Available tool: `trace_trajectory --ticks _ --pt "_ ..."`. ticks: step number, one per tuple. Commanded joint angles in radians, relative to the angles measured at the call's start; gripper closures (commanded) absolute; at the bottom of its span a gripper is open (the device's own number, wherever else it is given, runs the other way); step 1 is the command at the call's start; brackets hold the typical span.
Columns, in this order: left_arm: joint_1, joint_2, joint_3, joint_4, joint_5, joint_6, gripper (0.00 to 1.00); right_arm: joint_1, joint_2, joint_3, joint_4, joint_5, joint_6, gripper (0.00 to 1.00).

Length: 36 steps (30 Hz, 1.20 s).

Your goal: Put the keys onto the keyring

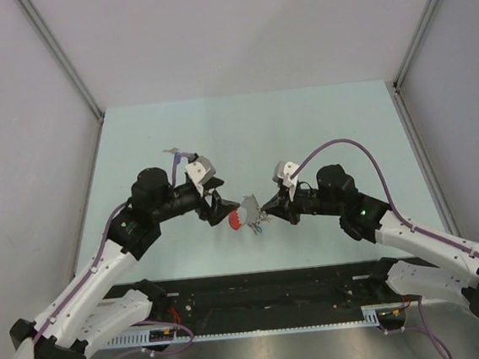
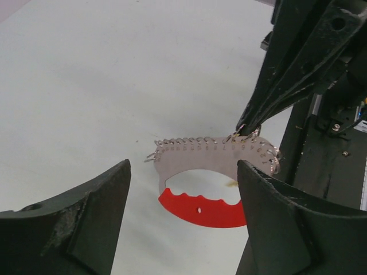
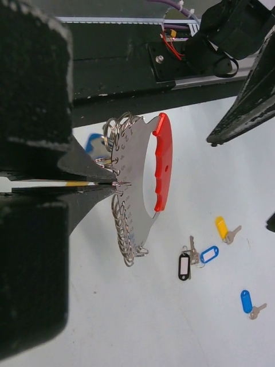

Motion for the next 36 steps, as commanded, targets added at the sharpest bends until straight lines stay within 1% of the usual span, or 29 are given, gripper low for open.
trace_trajectory --ticks 1,2,3,5,8,10,18,23,28,36 --pt "-0.057 0.035 0.043 0.025 0.048 0.003 0.25 0.016 -0.019 0.004 0.071 -0.025 -0.025 1.00" --pt "-0.074 0.044 0.040 0.025 0.045 0.003 0.26 0.017 -0.022 0.004 0.073 -0.022 -0.025 1.00" --pt "-0.081 0.055 0.038 0.030 0.045 -0.001 0.31 0.019 -0.026 0.004 0.074 -0.023 -0.025 1.00" --pt "-0.098 0.064 0.031 0.036 0.040 -0.010 0.37 0.025 -0.033 0.004 0.074 -0.025 -0.026 1.00" --pt "-0.115 0.078 0.020 0.050 0.023 -0.012 0.41 0.031 -0.037 0.003 0.076 -0.025 -0.028 1.00" --pt "-0.123 0.083 0.009 0.065 0.008 -0.020 0.42 0.035 -0.042 0.003 0.077 -0.023 -0.028 1.00" --pt "-0.157 0.098 -0.017 0.084 0.023 -0.024 0.46 0.045 -0.048 -0.014 0.111 0.012 -0.012 1.00" --pt "-0.204 0.095 -0.038 0.065 -0.036 -0.021 0.48 0.046 -0.051 -0.031 0.155 0.027 0.003 1.00" --pt "-0.236 0.098 -0.049 0.055 -0.083 -0.021 0.51 0.051 -0.045 -0.039 0.188 0.001 0.011 1.00" --pt "-0.238 0.115 -0.051 0.071 -0.106 -0.026 0.55 0.077 -0.039 -0.039 0.201 -0.043 0.003 1.00"
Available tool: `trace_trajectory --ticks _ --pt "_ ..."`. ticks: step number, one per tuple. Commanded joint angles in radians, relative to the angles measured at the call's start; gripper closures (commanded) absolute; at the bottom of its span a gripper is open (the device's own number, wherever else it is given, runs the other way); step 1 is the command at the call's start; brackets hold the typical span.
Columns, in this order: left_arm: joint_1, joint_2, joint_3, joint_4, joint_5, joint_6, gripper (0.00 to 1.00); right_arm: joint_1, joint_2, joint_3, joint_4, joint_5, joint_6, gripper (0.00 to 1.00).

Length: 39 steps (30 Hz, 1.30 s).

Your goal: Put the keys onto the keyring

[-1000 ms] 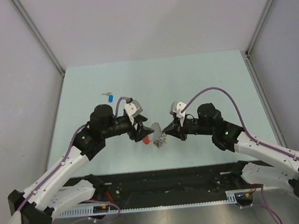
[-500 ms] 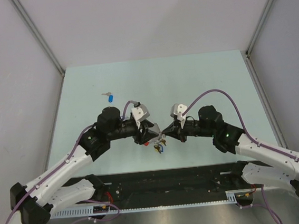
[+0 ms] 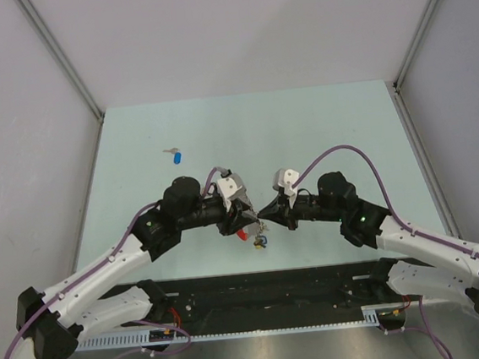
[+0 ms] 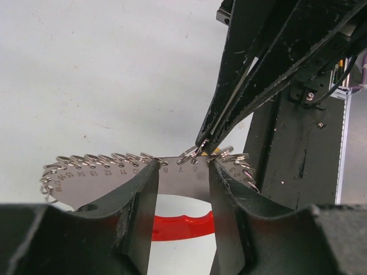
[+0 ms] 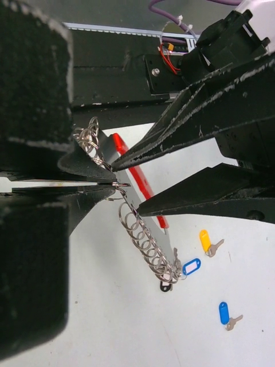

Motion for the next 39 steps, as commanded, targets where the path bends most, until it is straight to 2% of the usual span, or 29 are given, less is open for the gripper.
trace_trajectory --ticks 1,6,24,30,33,39 --pt "-0.008 0.008 -0.005 0.026 -0.022 -0.008 0.56 0.025 -0.017 0.009 0.105 -0.054 -0.006 1.00" --pt "-0.010 -0.003 -0.016 0.044 -0.021 -0.006 0.57 0.031 -0.028 0.010 0.096 -0.071 -0.015 1.00" --pt "-0.019 -0.051 -0.045 0.092 0.177 0.044 0.62 0.036 -0.034 0.010 0.104 -0.181 -0.028 1.00" --pt "-0.028 -0.041 -0.039 0.075 0.194 0.064 0.65 0.036 -0.039 0.010 0.107 -0.195 -0.028 1.00" --pt "-0.036 -0.031 -0.035 0.064 0.194 0.072 0.70 0.034 -0.042 0.012 0.107 -0.206 -0.029 1.00" --pt "-0.038 -0.037 -0.033 0.053 0.157 0.076 0.87 0.031 -0.039 0.012 0.098 -0.221 -0.032 1.00"
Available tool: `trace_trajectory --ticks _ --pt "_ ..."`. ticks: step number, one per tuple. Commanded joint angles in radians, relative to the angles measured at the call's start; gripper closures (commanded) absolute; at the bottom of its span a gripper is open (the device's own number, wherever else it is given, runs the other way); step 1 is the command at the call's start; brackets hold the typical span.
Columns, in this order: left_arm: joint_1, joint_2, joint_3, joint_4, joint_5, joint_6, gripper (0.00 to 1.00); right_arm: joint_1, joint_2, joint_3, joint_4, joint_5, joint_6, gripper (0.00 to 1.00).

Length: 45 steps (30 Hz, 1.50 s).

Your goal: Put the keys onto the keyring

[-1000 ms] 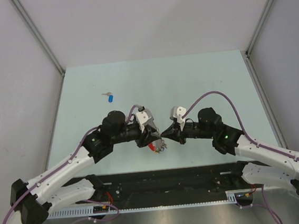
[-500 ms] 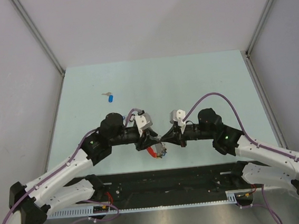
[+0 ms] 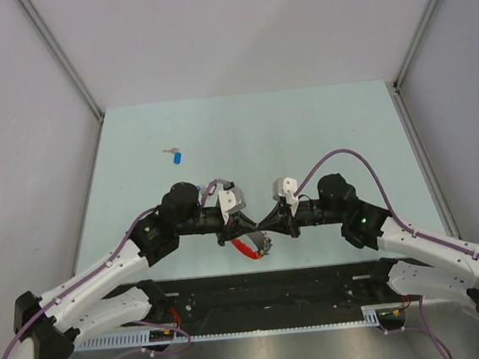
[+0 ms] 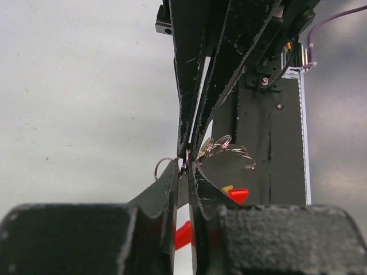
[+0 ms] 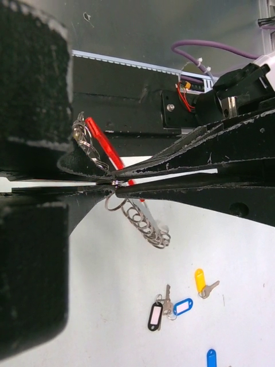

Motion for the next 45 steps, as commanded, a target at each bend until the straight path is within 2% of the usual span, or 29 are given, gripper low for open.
trace_trajectory --ticks 1,4,8,11,12,14,15,18,19,27,34,45 --pt "-0.013 0.004 0.008 0.038 -0.008 0.030 0.91 0.013 -0.028 0.022 0.119 -0.080 -0.006 1.00" --pt "-0.013 -0.004 0.005 0.037 -0.034 0.030 1.00 0.011 -0.031 0.022 0.113 -0.080 -0.005 1.00" --pt "-0.012 -0.005 0.006 0.028 -0.077 0.029 1.00 0.007 -0.043 0.022 0.099 -0.078 -0.006 1.00" --pt "-0.013 -0.013 0.008 0.020 -0.106 0.035 0.99 0.004 -0.057 0.020 0.086 -0.067 -0.003 0.85" --pt "-0.013 -0.017 0.005 0.017 -0.125 0.039 1.00 0.001 -0.071 0.020 0.081 -0.057 -0.002 0.75" --pt "-0.013 -0.040 -0.001 0.017 -0.143 0.061 1.00 -0.012 -0.088 0.022 0.067 -0.035 0.009 0.66" --pt "-0.013 -0.050 -0.007 0.017 -0.166 0.069 1.00 -0.018 -0.100 0.020 0.061 -0.023 0.015 0.57" --pt "-0.013 -0.090 -0.017 0.003 -0.200 0.107 1.00 -0.044 -0.149 0.022 0.029 0.029 0.032 0.45" --pt "-0.013 -0.099 -0.018 0.000 -0.211 0.118 0.99 -0.048 -0.171 0.022 0.012 0.041 0.035 0.44" --pt "-0.013 -0.195 -0.052 -0.038 -0.266 0.227 1.00 -0.102 -0.171 0.020 -0.025 0.176 0.067 0.42" --pt "-0.013 -0.295 -0.086 -0.052 -0.165 0.314 1.00 -0.139 -0.070 0.022 0.066 0.284 0.132 0.42" --pt "-0.013 -0.275 -0.066 -0.132 -0.111 0.386 0.99 -0.185 0.108 0.030 0.168 0.239 0.146 0.42"
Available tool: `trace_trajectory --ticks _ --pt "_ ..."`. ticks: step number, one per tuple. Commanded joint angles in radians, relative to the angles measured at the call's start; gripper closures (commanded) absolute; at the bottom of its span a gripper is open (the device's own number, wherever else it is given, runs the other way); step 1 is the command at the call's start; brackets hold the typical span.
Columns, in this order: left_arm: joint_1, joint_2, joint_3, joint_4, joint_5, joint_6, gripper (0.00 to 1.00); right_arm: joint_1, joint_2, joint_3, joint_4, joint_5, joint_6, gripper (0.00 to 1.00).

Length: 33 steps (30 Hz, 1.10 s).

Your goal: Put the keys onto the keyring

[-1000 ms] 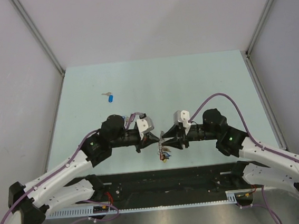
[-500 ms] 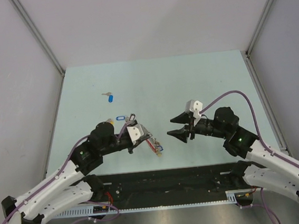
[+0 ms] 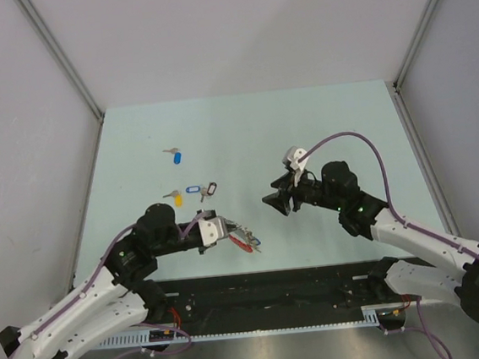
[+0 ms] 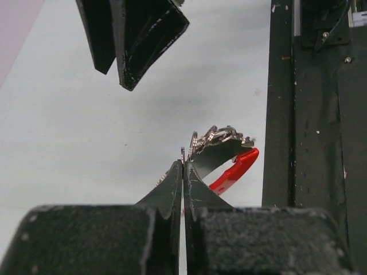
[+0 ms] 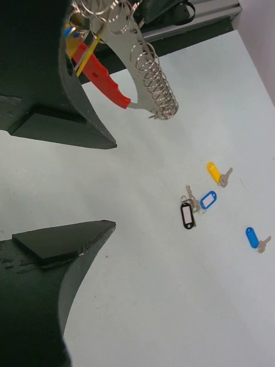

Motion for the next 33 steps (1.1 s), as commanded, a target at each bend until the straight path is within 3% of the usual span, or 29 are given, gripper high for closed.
trace_trajectory --ticks 1,8,13,18,21,33 --pt "-0.003 0.024 0.026 0.004 0.035 0.061 0.99 -0.016 0.054 0.035 0.089 -0.023 0.009 0.42" --pt "-0.003 0.127 0.034 0.032 -0.031 0.035 1.00 -0.019 0.086 0.036 0.139 -0.128 0.013 0.42" --pt "-0.002 0.196 0.048 0.030 -0.120 -0.020 1.00 -0.024 0.155 0.036 0.195 -0.084 0.041 0.41" --pt "0.001 0.236 0.072 0.009 -0.362 -0.104 1.00 -0.030 0.343 0.139 0.162 -0.048 0.048 0.43" --pt "0.006 0.219 0.078 -0.001 -0.425 -0.135 0.99 -0.030 0.449 0.205 0.169 -0.025 0.068 0.43" --pt "0.069 0.010 0.058 0.001 -0.923 -0.229 1.00 0.033 0.876 0.575 0.106 0.024 0.052 0.46"
